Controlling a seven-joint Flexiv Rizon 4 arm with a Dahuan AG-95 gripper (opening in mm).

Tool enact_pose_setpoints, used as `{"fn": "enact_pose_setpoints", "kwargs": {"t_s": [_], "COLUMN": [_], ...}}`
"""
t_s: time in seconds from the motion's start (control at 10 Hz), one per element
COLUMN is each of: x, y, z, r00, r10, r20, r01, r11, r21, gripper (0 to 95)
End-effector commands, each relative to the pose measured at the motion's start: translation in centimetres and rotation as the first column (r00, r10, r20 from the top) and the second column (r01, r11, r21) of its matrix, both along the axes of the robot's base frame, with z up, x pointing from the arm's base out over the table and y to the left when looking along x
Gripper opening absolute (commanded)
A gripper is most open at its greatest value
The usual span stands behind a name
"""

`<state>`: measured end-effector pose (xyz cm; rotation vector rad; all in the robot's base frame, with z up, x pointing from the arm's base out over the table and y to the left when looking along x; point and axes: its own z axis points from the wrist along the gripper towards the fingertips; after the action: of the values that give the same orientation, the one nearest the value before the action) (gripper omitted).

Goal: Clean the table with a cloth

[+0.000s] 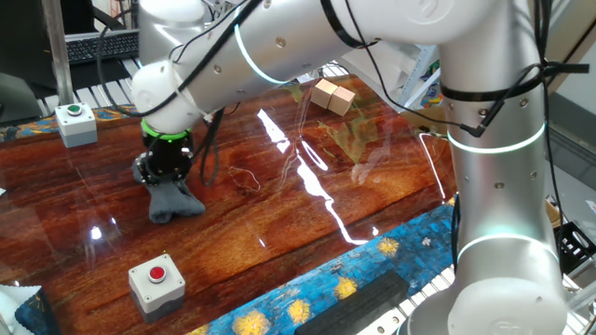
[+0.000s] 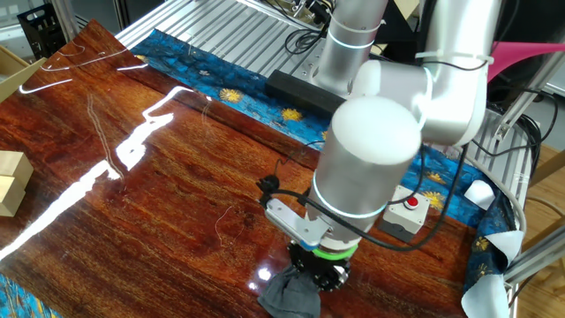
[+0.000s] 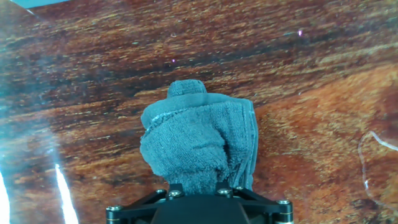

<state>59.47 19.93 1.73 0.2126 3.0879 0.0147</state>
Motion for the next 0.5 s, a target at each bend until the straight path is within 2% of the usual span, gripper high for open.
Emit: {"fn": "enact_pose_setpoints", "kwargs": {"t_s": [0.1, 0.2, 0.5], "x": [-0.5, -0.9, -1.6], "y": [-1.0, -2.4, -4.0], "z": [0.5, 0.9, 1.4], "r00": [1.000, 0.999, 0.998], "r10": [0.018, 0.040, 0.060], "r20": [-0.006, -0.008, -0.004], "r01": [-0.018, -0.040, -0.060], "r11": [1.000, 0.999, 0.998], "r21": [0.000, 0.003, -0.002], "gripper": [0.0, 0.0, 0.0]}}
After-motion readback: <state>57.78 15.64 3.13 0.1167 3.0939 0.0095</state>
